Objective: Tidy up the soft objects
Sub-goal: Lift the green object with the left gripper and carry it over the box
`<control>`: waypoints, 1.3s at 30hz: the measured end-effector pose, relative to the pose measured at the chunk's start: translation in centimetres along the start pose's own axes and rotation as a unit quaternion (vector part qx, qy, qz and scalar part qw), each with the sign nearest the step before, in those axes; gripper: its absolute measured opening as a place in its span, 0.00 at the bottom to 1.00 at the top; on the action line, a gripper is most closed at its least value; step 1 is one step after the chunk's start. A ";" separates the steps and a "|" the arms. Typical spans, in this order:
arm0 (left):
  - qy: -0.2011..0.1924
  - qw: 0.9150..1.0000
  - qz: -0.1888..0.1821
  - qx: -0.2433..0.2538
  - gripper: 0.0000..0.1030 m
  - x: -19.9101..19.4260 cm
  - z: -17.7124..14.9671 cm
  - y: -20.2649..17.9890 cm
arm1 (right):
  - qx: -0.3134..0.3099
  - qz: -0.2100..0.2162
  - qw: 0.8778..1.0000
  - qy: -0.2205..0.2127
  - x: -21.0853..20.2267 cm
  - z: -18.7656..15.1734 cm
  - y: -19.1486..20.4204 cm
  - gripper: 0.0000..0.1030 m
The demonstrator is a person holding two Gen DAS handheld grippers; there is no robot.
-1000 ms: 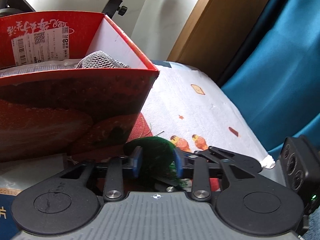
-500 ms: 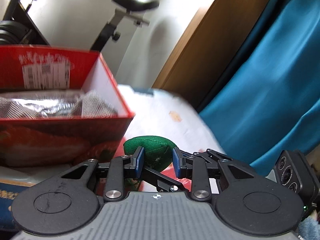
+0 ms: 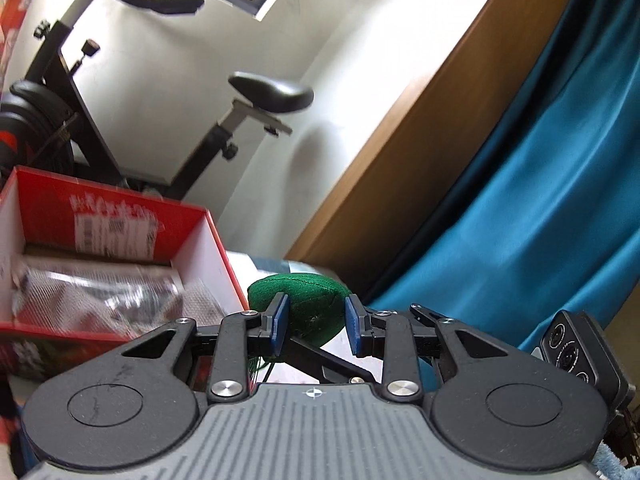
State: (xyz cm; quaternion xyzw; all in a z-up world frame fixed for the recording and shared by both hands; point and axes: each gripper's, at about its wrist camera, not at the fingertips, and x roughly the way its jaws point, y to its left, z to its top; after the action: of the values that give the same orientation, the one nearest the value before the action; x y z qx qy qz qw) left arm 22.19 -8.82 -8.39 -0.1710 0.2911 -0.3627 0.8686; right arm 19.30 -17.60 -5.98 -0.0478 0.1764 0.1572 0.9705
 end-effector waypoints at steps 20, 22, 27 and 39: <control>-0.021 0.998 0.046 0.027 0.31 1.2 11.5 8.0 | -0.038 0.050 0.998 0.002 15.2 10.9 -0.3 0.46; -0.016 0.998 0.055 0.022 0.31 1.8 11.9 9.5 | -0.033 0.056 0.998 0.014 17.5 11.1 -0.5 0.46; 0.004 0.997 0.078 0.005 0.31 3.9 12.3 13.4 | -0.036 0.067 0.996 0.053 22.8 10.3 -0.2 0.46; 0.060 0.990 0.126 -0.001 0.32 8.6 11.5 19.3 | -0.001 0.070 0.986 0.151 31.4 6.4 0.0 0.47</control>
State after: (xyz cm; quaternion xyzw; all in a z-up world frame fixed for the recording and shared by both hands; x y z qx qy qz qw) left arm 44.53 -0.99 -12.58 -0.1116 0.3627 -0.2597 0.8880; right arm 49.29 -7.59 -11.25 -0.0593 0.3233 0.2154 0.9195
